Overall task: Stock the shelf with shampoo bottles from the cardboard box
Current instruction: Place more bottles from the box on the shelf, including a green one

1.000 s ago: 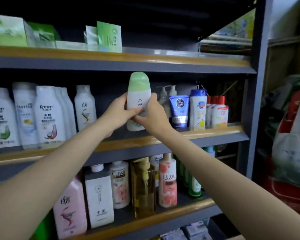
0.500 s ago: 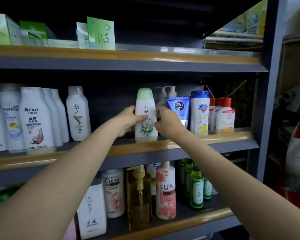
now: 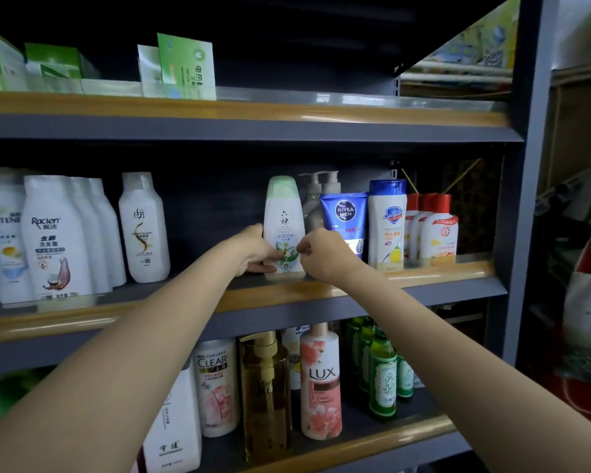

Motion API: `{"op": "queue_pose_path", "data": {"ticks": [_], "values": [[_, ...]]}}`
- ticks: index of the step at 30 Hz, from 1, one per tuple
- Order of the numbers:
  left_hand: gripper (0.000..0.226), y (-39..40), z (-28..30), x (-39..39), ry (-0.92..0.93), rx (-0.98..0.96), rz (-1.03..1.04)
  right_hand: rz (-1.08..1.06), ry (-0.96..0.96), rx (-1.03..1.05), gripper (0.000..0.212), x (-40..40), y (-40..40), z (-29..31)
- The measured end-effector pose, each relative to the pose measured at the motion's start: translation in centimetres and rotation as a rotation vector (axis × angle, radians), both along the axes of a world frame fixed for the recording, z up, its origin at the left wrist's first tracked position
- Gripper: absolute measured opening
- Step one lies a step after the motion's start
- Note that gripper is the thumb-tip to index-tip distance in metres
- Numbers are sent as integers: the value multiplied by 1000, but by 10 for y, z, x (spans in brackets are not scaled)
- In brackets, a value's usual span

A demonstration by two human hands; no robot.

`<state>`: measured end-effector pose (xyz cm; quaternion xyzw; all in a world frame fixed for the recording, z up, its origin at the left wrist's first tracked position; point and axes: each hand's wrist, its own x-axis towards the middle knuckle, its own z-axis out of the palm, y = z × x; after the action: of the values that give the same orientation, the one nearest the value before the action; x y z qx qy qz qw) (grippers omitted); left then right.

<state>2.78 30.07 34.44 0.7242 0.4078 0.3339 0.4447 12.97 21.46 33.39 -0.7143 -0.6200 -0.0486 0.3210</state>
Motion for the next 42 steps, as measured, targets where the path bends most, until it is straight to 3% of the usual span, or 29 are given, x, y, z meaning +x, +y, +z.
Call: {"op": "queue_pose_path", "data": {"ticks": [5,7,10,13,15,17,19,22,26,31,37,42], "values": [[45,4,-2,10,23,47,33,14,7,0,32,5,-2,-4],[49,5,-3,11,117,147,85,30,10,23,33,7,-5,-4],[54,-10,1,7,306,359,232,59,8,126,35,13,-14,0],[40,-47,-2,0,171,773,397,80,16,301,33,22,-33,-3],[32,-75,-21,3,8,1064,256,131,65,424,30,30,-52,-12],[29,-105,-57,14,8,1152,14,142,104,489,30,37,-75,-35],[30,-130,-102,28,66,1131,-137,87,108,438,27,50,-99,-71],[27,-147,-173,52,174,1005,-307,15,89,187,29,83,-135,-143],[34,-156,-263,86,421,797,-545,-123,-49,-368,22,137,-165,-248],[36,-173,-325,106,646,623,-720,-275,-57,-921,40,192,-184,-356],[36,-175,-345,106,733,561,-725,-533,146,-1008,63,187,-191,-400],[36,-169,-355,92,780,523,-731,-395,176,-910,64,162,-185,-402]]}}
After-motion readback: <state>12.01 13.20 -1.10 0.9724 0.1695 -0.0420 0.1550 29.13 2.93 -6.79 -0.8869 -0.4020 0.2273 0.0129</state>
